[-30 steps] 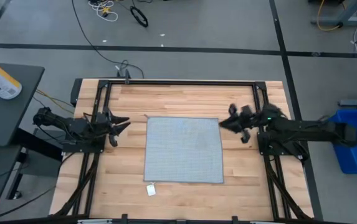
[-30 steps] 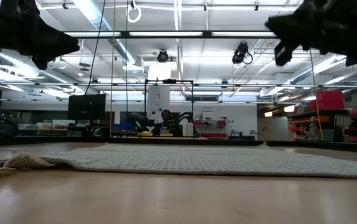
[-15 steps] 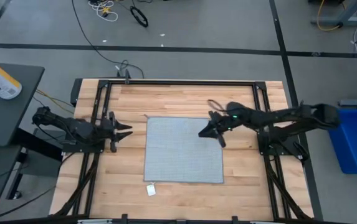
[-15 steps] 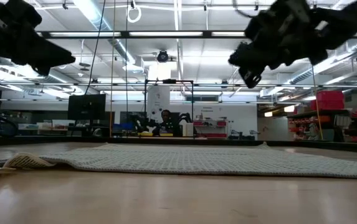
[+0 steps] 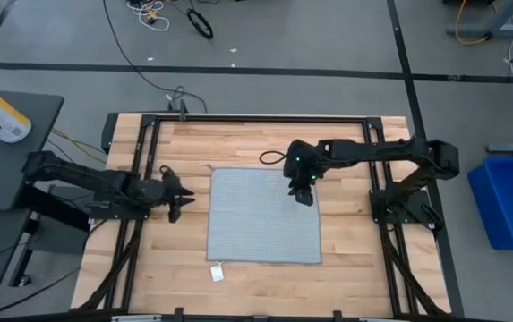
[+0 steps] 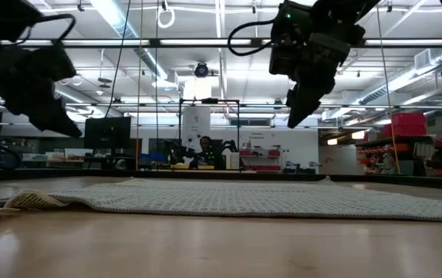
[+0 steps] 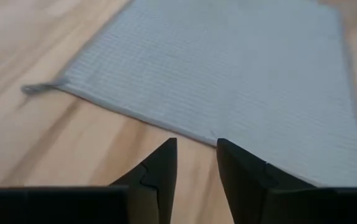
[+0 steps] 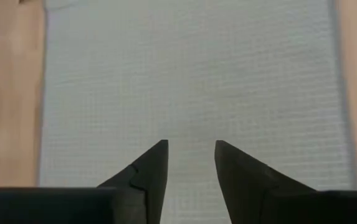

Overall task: Fold microfiber towels
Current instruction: Fold the gray towel

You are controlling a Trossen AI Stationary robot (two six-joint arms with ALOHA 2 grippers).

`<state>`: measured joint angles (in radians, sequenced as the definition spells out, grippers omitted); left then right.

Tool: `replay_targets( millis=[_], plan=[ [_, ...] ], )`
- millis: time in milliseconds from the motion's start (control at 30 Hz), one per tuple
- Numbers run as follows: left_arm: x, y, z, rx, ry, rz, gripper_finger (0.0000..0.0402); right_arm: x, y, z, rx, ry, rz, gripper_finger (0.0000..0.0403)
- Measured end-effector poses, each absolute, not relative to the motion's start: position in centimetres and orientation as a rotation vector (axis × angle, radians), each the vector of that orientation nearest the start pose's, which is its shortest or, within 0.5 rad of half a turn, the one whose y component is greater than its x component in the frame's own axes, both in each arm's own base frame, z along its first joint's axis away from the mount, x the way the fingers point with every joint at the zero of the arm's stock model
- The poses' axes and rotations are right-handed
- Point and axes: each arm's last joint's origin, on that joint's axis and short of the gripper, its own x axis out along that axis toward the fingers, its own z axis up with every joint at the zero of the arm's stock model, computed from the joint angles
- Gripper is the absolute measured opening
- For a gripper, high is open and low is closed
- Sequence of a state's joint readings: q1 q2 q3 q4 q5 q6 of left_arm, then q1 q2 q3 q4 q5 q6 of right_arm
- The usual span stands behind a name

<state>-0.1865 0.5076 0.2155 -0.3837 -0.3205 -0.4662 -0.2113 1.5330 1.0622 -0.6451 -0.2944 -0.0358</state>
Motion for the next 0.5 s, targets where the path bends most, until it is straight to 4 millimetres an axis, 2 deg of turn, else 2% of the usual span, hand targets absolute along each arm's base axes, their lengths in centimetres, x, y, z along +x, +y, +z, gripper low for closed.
replay_targets(
  millis=[133, 233, 400, 500],
  plan=[
    [13.5, 0.0, 17.8, -0.203, 0.664, 0.344, 0.0132, 28.1, -6.8, 22.5, 0.262, 1.149, 0.042, 0.0152],
    [15.1, 1.4, 18.6, -0.182, 0.725, 0.368, 0.0135, 27.0, -7.9, 21.8, 0.289, 1.213, 0.004, 0.0154],
    [17.3, 4.5, 18.7, -0.185, 0.834, 0.433, 0.0135, 25.5, -9.2, 20.6, 0.309, 1.282, -0.022, 0.0154],
    [18.4, 6.2, 18.1, -0.226, 0.910, 0.411, 0.0135, 24.8, -9.9, 20.1, 0.312, 1.306, -0.023, 0.0157]
  ],
)
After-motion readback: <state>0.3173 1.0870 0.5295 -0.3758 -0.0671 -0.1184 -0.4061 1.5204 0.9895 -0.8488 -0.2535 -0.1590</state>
